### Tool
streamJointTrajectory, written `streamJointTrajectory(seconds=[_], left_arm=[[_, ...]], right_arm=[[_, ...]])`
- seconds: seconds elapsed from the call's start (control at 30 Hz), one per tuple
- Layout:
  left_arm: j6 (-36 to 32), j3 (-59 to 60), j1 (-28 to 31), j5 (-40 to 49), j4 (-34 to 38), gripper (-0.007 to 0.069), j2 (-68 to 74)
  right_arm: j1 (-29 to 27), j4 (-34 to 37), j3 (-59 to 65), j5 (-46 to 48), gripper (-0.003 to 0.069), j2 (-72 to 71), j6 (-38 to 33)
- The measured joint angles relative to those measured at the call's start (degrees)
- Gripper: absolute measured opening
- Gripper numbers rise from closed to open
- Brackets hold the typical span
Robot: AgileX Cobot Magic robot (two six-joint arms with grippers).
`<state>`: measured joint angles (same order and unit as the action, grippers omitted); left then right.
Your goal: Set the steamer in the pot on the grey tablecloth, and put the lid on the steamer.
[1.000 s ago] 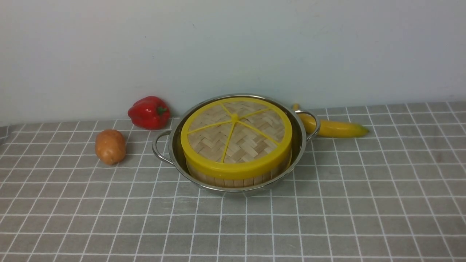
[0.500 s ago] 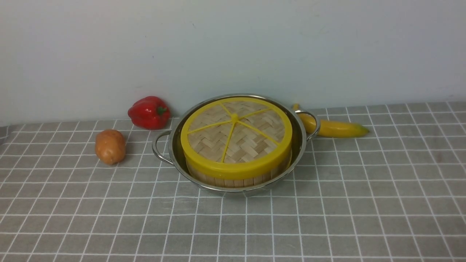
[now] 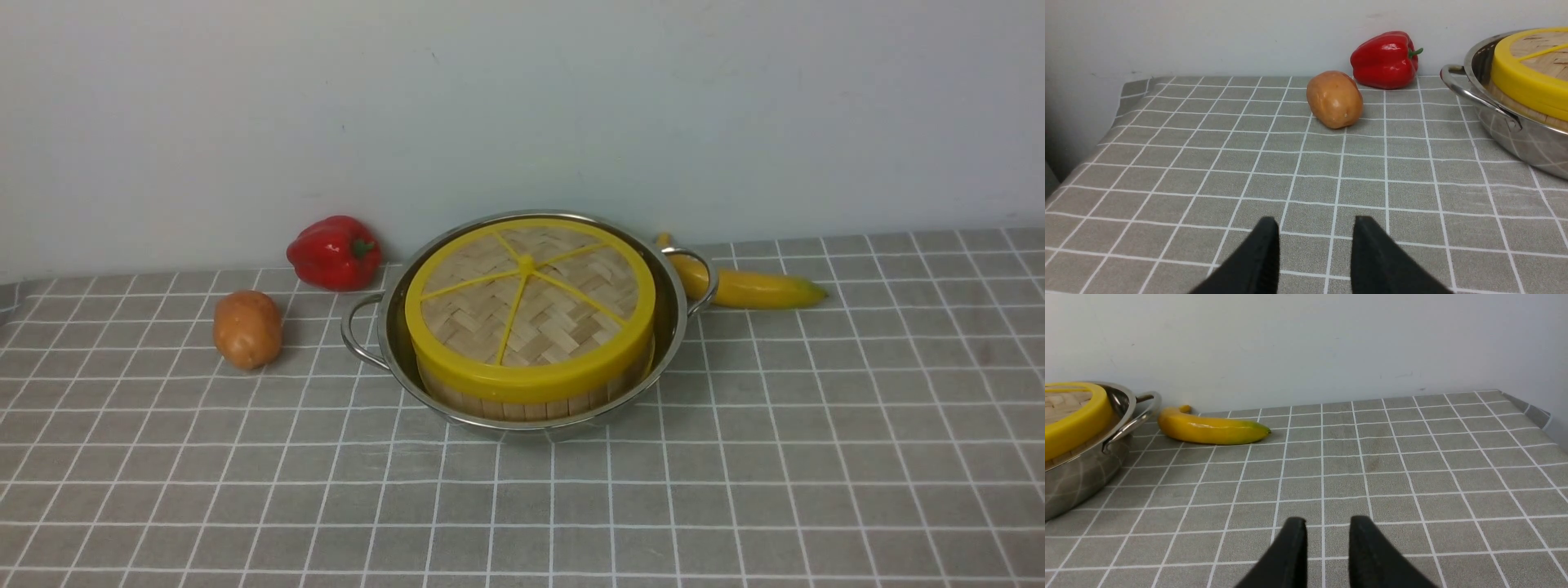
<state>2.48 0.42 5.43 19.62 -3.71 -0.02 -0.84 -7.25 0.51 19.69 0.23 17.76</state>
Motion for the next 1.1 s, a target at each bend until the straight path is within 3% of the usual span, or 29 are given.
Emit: streamJointTrajectory(seconds=[1.1], left_arm=[[0.0,0.0,-0.7,-0.2,0.0,0.0243,0.0]], right_arm=[[0.0,0.0,0.0,-0.3,0.0239,0.0,0.0]])
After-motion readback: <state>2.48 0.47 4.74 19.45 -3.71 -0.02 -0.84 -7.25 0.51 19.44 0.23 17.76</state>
